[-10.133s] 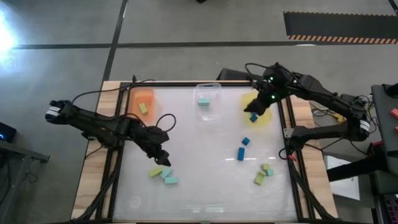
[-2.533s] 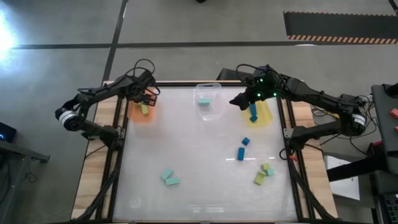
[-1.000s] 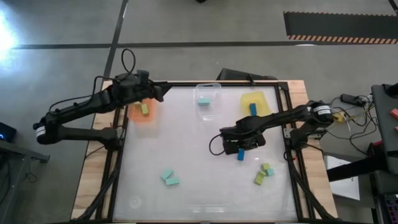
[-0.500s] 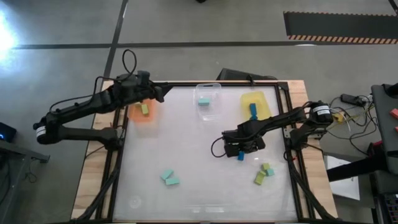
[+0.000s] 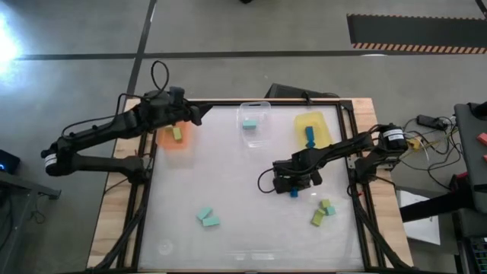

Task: Sort & place blocks by color
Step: Put the blue block into the yellow bin

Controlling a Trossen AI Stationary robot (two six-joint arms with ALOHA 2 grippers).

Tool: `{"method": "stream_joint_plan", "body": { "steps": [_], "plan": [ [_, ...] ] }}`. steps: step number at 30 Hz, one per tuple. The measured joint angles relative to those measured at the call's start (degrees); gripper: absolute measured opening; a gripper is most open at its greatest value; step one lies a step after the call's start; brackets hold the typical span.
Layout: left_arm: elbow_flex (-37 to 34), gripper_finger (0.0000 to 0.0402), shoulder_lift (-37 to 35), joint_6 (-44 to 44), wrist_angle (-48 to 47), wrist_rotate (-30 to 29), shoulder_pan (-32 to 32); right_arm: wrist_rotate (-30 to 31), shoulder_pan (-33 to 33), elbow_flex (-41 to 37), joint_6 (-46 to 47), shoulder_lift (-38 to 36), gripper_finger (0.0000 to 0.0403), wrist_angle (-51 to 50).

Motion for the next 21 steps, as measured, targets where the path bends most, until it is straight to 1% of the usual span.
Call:
{"method": "stream_joint_plan", "body": {
  "steps": [2, 9, 13, 17, 21],
  "plan": [
    [0.0, 0.0203, 0.0, 0.0, 0.1, 0.0, 0.0, -0.8, 0.0, 0.1, -1.1, -0.3, 0.0116, -0.2],
    [0.0, 0.0203, 0.1, 0.0, 0.0, 0.0, 0.0, -2.4, -0.1, 4.2, -4.4, -3.4, 0.0115, -1.9],
    [0.0, 0.0203, 0.1, 0.0, 0.0, 0.0, 0.0, -2.2, -1.3, 10.5, -7.9, -6.6, 0.0115, -9.7],
    [0.0, 0.0203, 0.2, 0.0, 0.0, 0.0, 0.0, 0.9, -5.2, 18.1, -13.9, -8.5, 0.0115, -17.5],
    [0.0, 0.0203, 0.2, 0.0, 0.0, 0.0, 0.0, 2.3, -12.4, 24.6, -22.5, -9.2, 0.0115, -23.8]
  ]
}}
